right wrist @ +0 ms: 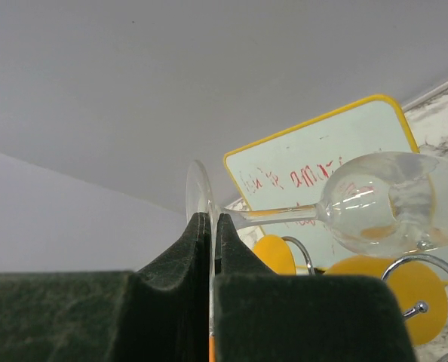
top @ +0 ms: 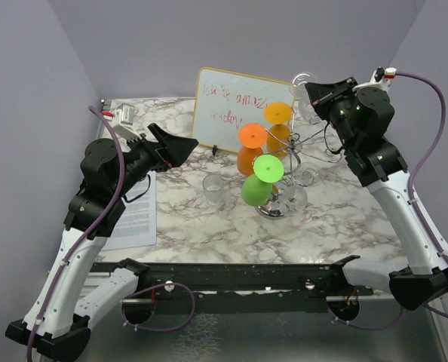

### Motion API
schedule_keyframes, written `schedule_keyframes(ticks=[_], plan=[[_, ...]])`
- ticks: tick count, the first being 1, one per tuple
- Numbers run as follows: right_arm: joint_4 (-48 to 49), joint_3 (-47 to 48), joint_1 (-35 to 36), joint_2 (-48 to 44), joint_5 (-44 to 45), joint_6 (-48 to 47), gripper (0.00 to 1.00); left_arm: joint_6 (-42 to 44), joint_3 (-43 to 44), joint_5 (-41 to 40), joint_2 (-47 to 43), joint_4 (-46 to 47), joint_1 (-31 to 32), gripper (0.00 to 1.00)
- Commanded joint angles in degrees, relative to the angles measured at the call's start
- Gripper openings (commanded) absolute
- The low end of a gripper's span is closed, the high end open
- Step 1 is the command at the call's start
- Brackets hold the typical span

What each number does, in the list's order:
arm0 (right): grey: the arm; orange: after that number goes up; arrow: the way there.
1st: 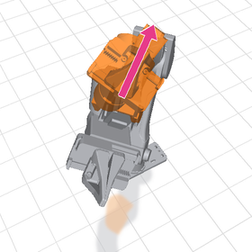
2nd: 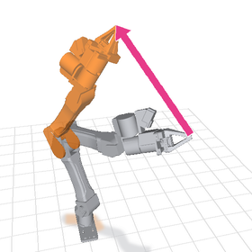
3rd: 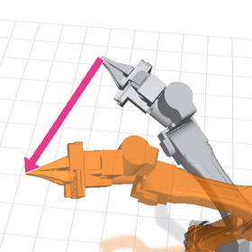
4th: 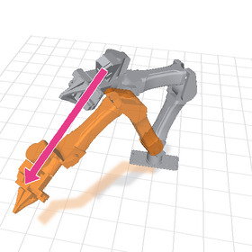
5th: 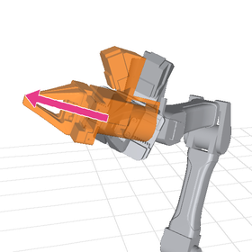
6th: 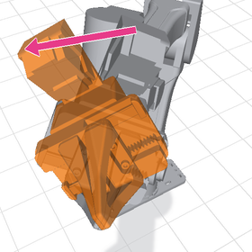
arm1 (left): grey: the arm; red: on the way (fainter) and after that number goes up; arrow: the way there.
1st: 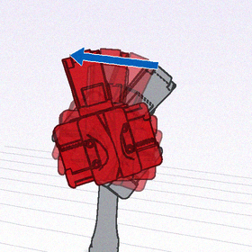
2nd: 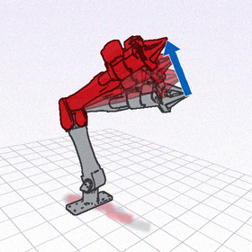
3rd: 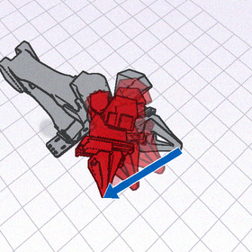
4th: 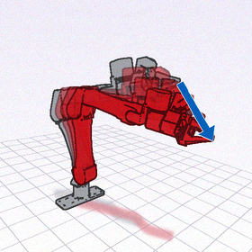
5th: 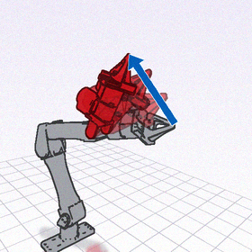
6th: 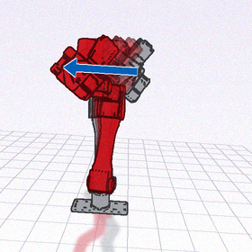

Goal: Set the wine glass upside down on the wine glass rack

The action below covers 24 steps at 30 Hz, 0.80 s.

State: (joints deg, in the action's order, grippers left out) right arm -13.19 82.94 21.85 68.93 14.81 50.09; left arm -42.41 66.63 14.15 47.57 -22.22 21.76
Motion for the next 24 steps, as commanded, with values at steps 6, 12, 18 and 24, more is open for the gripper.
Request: schedule_keyframes(ticks=[6, 12, 18, 24], plan=[[-3.3, -2.9, -0.6, -2.8, -6.6, 7.1, 0.01, -0.1, -0.6, 1.2, -0.7, -0.6, 0.0, 0.85], [-6.2, -5.4, -0.7, -4.5, -4.5, 9.7, 0.01, -0.1, -0.7, 1.0, -0.7, -0.6, 0.0, 0.86], [-6.6, -7.1, -0.6, -5.6, -4.0, 10.7, 0.01, -0.2, -0.8, 0.6, -0.5, -0.6, 0.0, 0.86], [-8.7, -7.5, -0.6, -6.5, -4.0, 10.4, 0.01, -0.3, -1.1, 0.2, -0.5, -0.7, 0.0, 0.86]])
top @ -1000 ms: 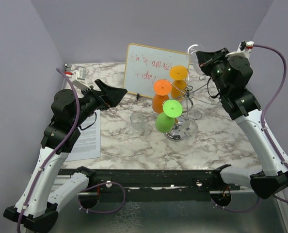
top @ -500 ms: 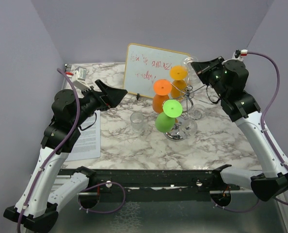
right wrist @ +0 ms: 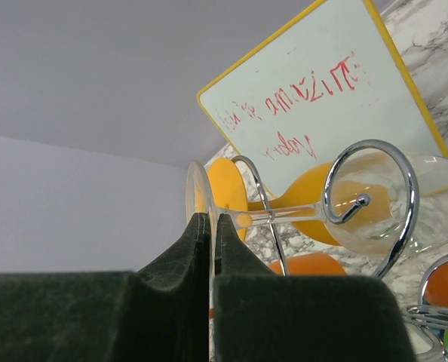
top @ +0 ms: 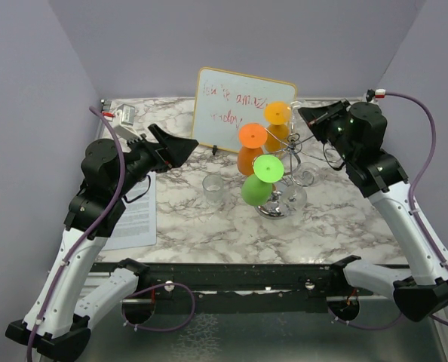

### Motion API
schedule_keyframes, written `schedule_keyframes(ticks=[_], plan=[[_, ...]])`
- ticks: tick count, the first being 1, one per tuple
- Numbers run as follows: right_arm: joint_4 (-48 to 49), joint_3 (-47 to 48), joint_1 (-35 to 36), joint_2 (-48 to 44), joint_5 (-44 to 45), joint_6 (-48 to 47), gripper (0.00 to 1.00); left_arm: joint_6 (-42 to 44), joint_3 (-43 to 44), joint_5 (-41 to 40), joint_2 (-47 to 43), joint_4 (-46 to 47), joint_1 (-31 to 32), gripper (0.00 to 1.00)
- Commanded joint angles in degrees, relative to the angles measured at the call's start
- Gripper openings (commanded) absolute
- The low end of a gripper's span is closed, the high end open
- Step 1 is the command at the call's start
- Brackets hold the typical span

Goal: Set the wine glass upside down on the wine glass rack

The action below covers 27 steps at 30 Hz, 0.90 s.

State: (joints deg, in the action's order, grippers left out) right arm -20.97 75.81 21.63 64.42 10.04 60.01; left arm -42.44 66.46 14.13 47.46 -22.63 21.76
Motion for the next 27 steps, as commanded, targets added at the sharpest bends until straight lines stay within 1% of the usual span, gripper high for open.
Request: schedule_keyframes(ticks=[1, 11, 19, 27], plan=[[-1.4, -0.5, -0.4, -2.3, 1.2, 0.2, 0.01, -0.3, -1.0, 0.3, -0.4, -0.3, 0.0, 0.86], [-4.6, -1.0, -0.4, -5.2, 7.0, -1.5, 0.01, -0.3, -1.5, 0.0, 0.0, -0.4, 0.0, 0.86], [-6.4, -0.6, -0.4, -5.6, 14.2, -3.6, 0.01, -0.4, -1.9, -0.2, -0.3, -0.3, 0.0, 0.86], [-4.9, -0.8, -0.4, -5.7, 18.3, -5.2, 0.01, -0.3, -2.2, -0.3, -0.1, -0.4, 0.0, 0.86]])
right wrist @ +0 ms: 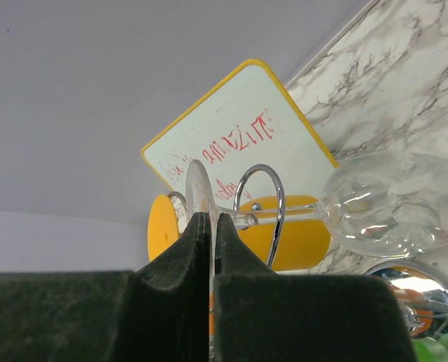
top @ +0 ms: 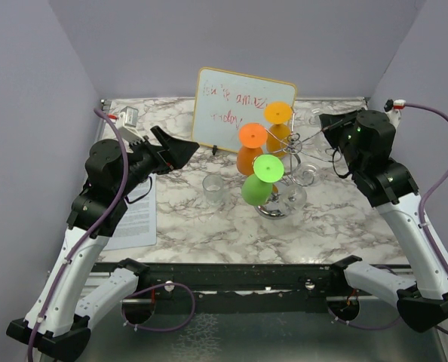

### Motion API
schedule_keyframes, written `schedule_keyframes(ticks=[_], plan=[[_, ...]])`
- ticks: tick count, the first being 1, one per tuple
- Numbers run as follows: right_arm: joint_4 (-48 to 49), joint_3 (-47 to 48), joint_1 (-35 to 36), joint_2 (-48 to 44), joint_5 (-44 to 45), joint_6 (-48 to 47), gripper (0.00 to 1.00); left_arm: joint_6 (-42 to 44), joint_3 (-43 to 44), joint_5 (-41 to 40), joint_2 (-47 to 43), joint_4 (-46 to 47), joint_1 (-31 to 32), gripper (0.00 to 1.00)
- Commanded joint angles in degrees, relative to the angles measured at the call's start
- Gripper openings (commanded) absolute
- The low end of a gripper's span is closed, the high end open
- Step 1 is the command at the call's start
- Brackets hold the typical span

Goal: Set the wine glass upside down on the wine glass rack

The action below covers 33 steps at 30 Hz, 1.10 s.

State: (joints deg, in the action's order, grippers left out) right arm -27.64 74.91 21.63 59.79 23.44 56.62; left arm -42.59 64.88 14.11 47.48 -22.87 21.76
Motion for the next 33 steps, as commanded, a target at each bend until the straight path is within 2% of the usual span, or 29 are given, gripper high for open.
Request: schedule_keyframes(ticks=[1, 10, 19, 22, 26, 28, 33], plan=[[2.0, 0.3, -0.4, -1.0, 5.4, -2.1, 0.01, -0.1, -0.7, -0.4, -0.1, -0.2, 0.0, 0.86], [4.0, 0.1, -0.4, 1.5, 6.8, -4.5, 0.01, -0.2, -0.9, -0.4, 0.0, -0.2, 0.0, 0.86], [5.4, -1.2, -0.4, 3.2, 4.3, -5.6, 0.01, -0.2, -1.3, -0.5, 0.1, -0.2, 0.0, 0.86], [5.2, -1.2, -0.4, 3.2, 3.8, -5.8, 0.08, -0.3, -1.5, -0.5, 0.0, -0.2, 0.0, 0.86], [4.0, -1.1, -0.4, 3.2, 3.6, -5.6, 0.28, -0.3, -1.6, -0.6, 0.0, -0.1, 0.0, 0.86], [3.3, -1.1, -0.4, 3.2, 3.9, -5.6, 0.34, -0.3, -1.6, -0.6, -0.1, -0.2, 0.0, 0.86], [2.6, -1.0, -0.4, 3.2, 3.8, -5.9, 0.36, -0.2, -1.6, -0.6, -0.1, -0.4, 0.0, 0.86]])
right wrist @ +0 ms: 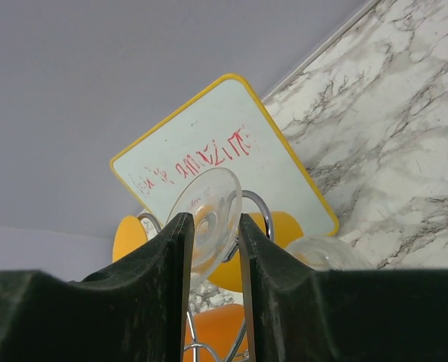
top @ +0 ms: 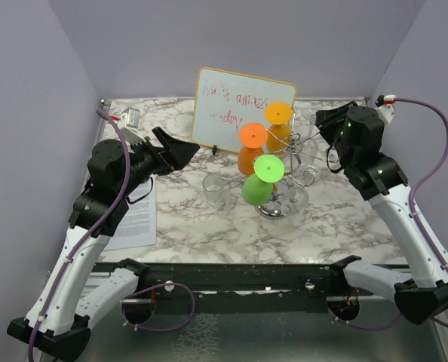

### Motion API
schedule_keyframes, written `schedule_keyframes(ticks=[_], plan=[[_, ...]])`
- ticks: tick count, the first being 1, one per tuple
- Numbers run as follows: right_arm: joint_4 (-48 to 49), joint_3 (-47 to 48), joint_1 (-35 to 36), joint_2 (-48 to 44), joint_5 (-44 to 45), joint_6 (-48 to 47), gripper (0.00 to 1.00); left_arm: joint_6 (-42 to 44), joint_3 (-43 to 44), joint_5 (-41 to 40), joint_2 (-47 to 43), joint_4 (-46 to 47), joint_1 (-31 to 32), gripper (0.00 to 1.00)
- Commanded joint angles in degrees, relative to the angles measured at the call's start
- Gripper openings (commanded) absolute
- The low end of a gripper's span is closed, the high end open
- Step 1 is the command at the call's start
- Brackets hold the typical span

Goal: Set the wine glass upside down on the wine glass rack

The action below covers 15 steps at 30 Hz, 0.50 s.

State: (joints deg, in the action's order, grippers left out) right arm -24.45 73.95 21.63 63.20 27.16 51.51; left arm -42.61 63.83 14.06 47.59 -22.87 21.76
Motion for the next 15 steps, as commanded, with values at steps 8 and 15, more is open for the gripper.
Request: schedule_keyframes(ticks=[8, 15], plan=[[-1.9, 0.8, -0.4, -1.8, -1.2, -1.7, 0.51, 0.3, -1.4, -0.7, -0.7, -0.8, 0.0, 0.86], [-1.1, 0.3, -0.4, -5.6, -3.5, -3.6, 0.58, 0.5, -4.0, 0.1, -0.8, -0.9, 0.0, 0.86]])
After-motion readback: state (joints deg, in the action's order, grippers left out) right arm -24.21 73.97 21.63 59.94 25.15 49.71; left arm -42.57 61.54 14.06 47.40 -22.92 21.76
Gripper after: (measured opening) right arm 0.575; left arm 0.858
